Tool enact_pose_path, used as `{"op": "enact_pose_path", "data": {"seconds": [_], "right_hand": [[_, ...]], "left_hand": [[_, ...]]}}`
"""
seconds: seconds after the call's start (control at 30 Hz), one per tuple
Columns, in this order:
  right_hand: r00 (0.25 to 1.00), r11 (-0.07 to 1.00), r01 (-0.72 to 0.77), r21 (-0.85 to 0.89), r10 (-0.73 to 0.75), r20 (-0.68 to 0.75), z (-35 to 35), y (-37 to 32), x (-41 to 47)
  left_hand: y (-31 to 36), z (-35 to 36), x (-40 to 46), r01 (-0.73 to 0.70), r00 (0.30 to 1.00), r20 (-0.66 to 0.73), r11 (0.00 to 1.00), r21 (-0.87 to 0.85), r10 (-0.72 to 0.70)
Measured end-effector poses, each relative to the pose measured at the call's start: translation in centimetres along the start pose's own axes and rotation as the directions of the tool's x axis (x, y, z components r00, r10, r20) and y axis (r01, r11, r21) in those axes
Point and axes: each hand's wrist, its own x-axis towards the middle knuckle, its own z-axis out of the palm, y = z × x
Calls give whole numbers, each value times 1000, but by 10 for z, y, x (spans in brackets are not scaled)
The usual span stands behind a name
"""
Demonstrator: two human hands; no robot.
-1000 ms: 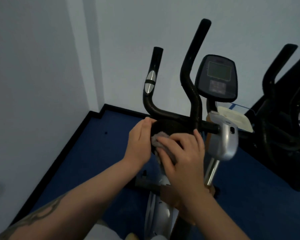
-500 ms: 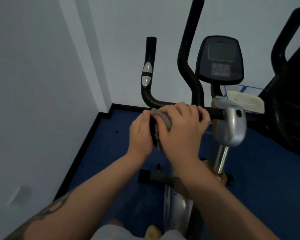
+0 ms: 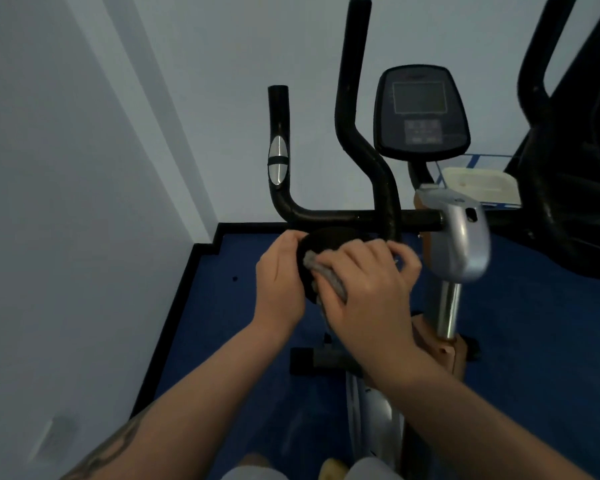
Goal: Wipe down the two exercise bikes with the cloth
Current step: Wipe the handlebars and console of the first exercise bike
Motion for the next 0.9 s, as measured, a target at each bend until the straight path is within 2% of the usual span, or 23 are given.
{"op": "enact_pose_path", "data": {"seconds": [0.07, 0.2, 0.27, 0.37, 0.53, 0.6, 0.7, 0.83, 0.9], "right_hand": [[1000, 1000, 10, -15, -10, -4, 2, 5, 14], [994, 995, -98, -5, 98, -41, 4, -4, 21], [998, 998, -62, -5, 61, -28, 2, -4, 5], [998, 996, 69, -51, -69, 9, -3, 9, 17], [1000, 995, -28, -96, 27, -11, -1, 2, 29], [1000, 994, 22, -108, -21, 7, -6, 0, 9], [993, 977, 118, -177, -111, 46, -14, 11, 17], [1000, 984, 12, -176, -15, -16, -10, 6, 27], [999, 986, 24, -162, -29, -27, -9, 3, 10]], "left_hand": [[3, -2, 1, -17, 1000, 25, 1000, 14, 17], [2, -2, -1, -42, 999, 19, 998, 38, 41], [0, -3, -3, -56, 998, 36, 997, 61, 53], [-1, -4, 1, -83, 995, 60, 993, 89, 78], [-1, -2, 0, -86, 995, 49, 994, 63, 83], [0, -2, -2, -91, 994, 64, 993, 74, 87], [9, -7, 6, -70, 990, 129, 988, 137, 52], [22, -8, 20, 29, 974, 209, 959, 280, -90], [24, -5, 18, 13, 978, 190, 944, 331, -80]]}}
